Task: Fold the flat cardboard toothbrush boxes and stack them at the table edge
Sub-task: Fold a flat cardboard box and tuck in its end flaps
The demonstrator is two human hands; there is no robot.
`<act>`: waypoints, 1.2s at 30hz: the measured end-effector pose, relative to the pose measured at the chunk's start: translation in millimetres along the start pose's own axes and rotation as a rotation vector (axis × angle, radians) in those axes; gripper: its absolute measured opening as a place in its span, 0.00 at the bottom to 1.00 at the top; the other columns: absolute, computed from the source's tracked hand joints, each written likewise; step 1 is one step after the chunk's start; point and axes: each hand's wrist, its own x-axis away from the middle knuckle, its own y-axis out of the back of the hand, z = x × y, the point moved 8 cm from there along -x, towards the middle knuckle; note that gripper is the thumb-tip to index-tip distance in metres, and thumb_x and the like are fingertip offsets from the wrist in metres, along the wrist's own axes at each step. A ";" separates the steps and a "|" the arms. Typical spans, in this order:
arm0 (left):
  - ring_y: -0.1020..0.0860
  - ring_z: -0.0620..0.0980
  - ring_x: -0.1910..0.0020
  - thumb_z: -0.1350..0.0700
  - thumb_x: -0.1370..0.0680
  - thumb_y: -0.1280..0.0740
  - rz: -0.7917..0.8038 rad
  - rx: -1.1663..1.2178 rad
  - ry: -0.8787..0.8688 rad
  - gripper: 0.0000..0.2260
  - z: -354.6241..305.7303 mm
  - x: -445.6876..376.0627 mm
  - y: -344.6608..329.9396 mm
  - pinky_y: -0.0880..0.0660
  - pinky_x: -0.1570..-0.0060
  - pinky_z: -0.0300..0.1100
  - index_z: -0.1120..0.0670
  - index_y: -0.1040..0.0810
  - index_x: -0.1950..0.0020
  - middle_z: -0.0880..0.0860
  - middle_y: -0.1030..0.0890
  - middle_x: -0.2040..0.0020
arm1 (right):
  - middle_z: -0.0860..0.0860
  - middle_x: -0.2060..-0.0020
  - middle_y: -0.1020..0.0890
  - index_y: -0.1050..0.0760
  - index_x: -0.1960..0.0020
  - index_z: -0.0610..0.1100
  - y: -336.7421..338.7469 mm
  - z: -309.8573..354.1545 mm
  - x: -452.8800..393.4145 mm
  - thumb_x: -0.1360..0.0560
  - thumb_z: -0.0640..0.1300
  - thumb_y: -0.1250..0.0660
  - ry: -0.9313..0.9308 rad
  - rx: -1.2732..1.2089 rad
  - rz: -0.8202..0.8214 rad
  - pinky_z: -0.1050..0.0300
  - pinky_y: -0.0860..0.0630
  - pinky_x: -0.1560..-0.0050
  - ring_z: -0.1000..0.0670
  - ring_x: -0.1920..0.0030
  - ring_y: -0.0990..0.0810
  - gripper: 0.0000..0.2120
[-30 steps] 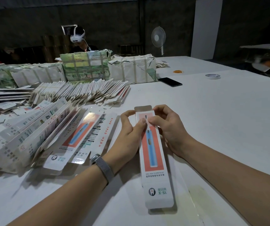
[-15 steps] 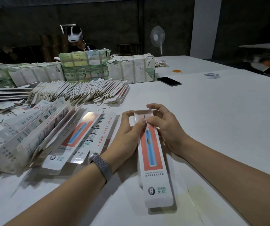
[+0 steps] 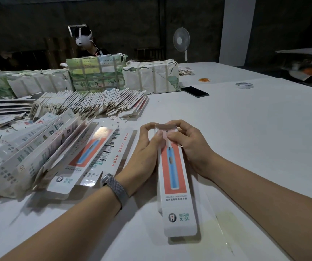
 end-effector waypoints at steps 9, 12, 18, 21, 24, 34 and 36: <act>0.14 0.56 0.61 0.38 0.23 0.38 -0.005 -0.037 -0.019 0.06 3.4 -4.0 2.4 0.18 0.62 0.44 0.31 0.31 0.47 0.54 0.14 0.59 | 0.39 0.55 0.17 0.24 0.47 0.52 -0.6 0.5 -0.9 0.18 0.41 0.38 0.009 0.034 -0.008 0.53 0.16 0.57 0.46 0.62 0.14 0.07; 0.13 0.55 0.61 0.35 0.25 0.36 0.000 -0.030 -0.039 0.09 1.5 -3.4 0.6 0.18 0.63 0.43 0.32 0.31 0.47 0.54 0.13 0.58 | 0.39 0.56 0.18 0.25 0.48 0.51 -0.2 0.7 -1.2 0.18 0.41 0.38 0.012 0.018 -0.023 0.53 0.17 0.56 0.47 0.63 0.16 0.06; 0.14 0.54 0.60 0.33 0.28 0.35 -0.009 -0.037 -0.070 0.13 -0.6 -3.1 0.0 0.19 0.61 0.43 0.33 0.31 0.47 0.51 0.14 0.58 | 0.48 0.61 0.16 0.24 0.49 0.51 -2.4 0.7 -0.4 0.18 0.40 0.38 0.007 -0.004 -0.001 0.55 0.17 0.58 0.49 0.65 0.16 0.07; 0.14 0.54 0.61 0.34 0.27 0.36 -0.012 -0.060 -0.065 0.12 -0.7 -2.6 0.5 0.19 0.62 0.43 0.33 0.31 0.47 0.51 0.14 0.59 | 0.49 0.62 0.16 0.23 0.49 0.51 -1.6 0.5 -0.7 0.18 0.40 0.37 0.005 -0.007 -0.011 0.56 0.17 0.59 0.49 0.65 0.16 0.07; 0.14 0.53 0.61 0.37 0.23 0.38 0.004 -0.094 -0.069 0.06 -1.7 -1.8 -1.5 0.19 0.62 0.43 0.32 0.31 0.48 0.49 0.14 0.60 | 0.48 0.63 0.16 0.22 0.53 0.50 0.6 0.4 -1.5 0.20 0.43 0.34 0.001 0.001 -0.044 0.55 0.18 0.61 0.47 0.65 0.16 0.05; 0.14 0.49 0.62 0.42 0.17 0.41 0.086 -0.179 -0.027 0.06 -4.9 5.6 -9.5 0.21 0.64 0.36 0.35 0.36 0.42 0.47 0.14 0.61 | 0.49 0.63 0.16 0.23 0.56 0.49 9.9 -1.2 -3.7 0.20 0.45 0.32 -0.049 0.069 -0.129 0.56 0.18 0.62 0.45 0.65 0.15 0.05; 0.14 0.49 0.62 0.42 0.18 0.42 0.095 -0.192 -0.019 0.06 -5.8 5.7 -10.8 0.21 0.64 0.35 0.35 0.37 0.42 0.47 0.14 0.61 | 0.50 0.64 0.16 0.23 0.56 0.49 10.0 -1.7 -3.9 0.20 0.44 0.33 -0.054 0.069 -0.133 0.56 0.18 0.61 0.46 0.65 0.15 0.06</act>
